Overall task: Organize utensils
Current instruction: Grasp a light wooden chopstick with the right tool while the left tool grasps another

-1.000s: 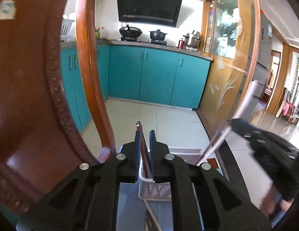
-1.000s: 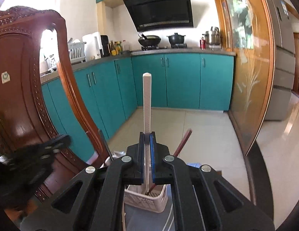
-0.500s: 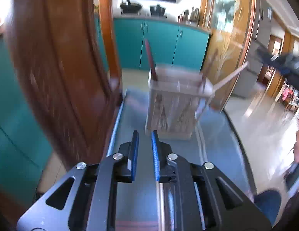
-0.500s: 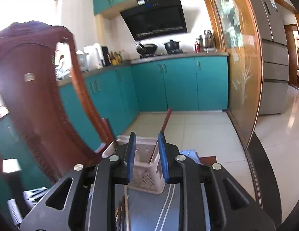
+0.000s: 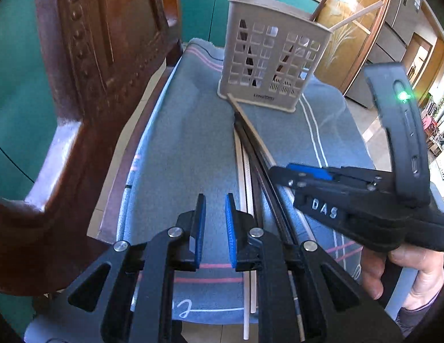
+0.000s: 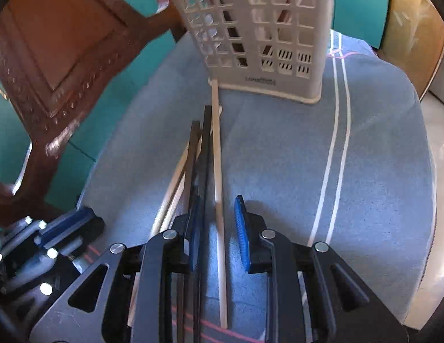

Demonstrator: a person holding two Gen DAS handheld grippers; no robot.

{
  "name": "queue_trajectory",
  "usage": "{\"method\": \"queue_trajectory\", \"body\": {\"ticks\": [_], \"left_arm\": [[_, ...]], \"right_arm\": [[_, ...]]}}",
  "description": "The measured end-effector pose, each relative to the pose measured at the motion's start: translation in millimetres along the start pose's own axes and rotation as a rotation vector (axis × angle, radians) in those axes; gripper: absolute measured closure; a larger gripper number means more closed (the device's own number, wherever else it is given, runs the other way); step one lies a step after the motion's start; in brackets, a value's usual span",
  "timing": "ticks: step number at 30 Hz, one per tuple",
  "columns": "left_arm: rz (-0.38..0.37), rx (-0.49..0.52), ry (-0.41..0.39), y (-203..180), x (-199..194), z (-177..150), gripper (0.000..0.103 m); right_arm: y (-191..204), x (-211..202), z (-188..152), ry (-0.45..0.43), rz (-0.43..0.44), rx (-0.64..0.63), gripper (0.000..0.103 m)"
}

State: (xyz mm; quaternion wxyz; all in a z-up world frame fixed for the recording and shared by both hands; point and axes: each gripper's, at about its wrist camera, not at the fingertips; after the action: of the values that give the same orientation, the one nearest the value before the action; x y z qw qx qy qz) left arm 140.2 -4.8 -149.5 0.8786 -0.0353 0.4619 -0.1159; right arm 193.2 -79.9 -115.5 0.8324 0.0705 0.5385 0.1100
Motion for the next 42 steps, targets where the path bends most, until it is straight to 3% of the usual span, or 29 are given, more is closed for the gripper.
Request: {"method": "queue_trajectory", "body": {"ticks": [1,7,15,17,21,28,31,35,39,42], "left_arm": [[-0.002,0.001,0.004,0.2,1.3,-0.7,0.088],[-0.025,0.015,0.044,-6.8,22.5,3.0,0.088],[-0.023,0.0,0.107,-5.9,49.7,9.7,0.088],[-0.019,-0.016,0.125,-1.9,52.6,10.0,0.089],[-0.082,-0.049,0.114,3.8,46.1,11.6,0.089],[-0.044,0.023,0.133,-16.5,54.8,15.7,0.088],[-0.033,0.002,0.151,-9.5,56.0,19.9,0.077],[-0.003,-0.016,0.147,-2.7,51.2,20.9,0.078],[-0.035,-0.029,0.152,0.4,52.8,26.4,0.078],[-0.016,-0.006,0.171,-2.8,61.3,35.4,0.078]], "right_arm": [[-4.4,0.5,-2.3,0.014,0.003,0.017,0.097],[-43.5,-23.5,-31.8,0.022,-0.03,0.139,0.097],[-69.5,-49.1,-56.4,0.0,-0.08,0.124,0.097],[-69.7,-50.5,-54.3,-0.016,-0.083,0.124,0.095],[-57.9,-50.9,-55.2,-0.038,-0.079,0.098,0.09],[-44.3,-36.3,-43.1,-0.031,-0.105,0.067,0.083],[-42.1,-35.2,-42.0,-0.033,-0.125,0.053,0.079],[-43.1,-33.7,-40.2,-0.04,-0.154,0.042,0.077],[-42.6,-28.0,-31.2,-0.043,-0.187,0.023,0.075],[-39.5,-17.8,-17.9,-0.028,-0.226,-0.008,0.075]]}}
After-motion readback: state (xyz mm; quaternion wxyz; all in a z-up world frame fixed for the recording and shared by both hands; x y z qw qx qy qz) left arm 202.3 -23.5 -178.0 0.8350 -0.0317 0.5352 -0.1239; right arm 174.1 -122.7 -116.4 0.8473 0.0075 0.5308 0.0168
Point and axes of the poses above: each gripper's, at about its wrist camera, not at the fingertips, and x roughly the way its jaws point, y to its left, z to its top, and after that the axes turned 2 degrees about -z, right-handed
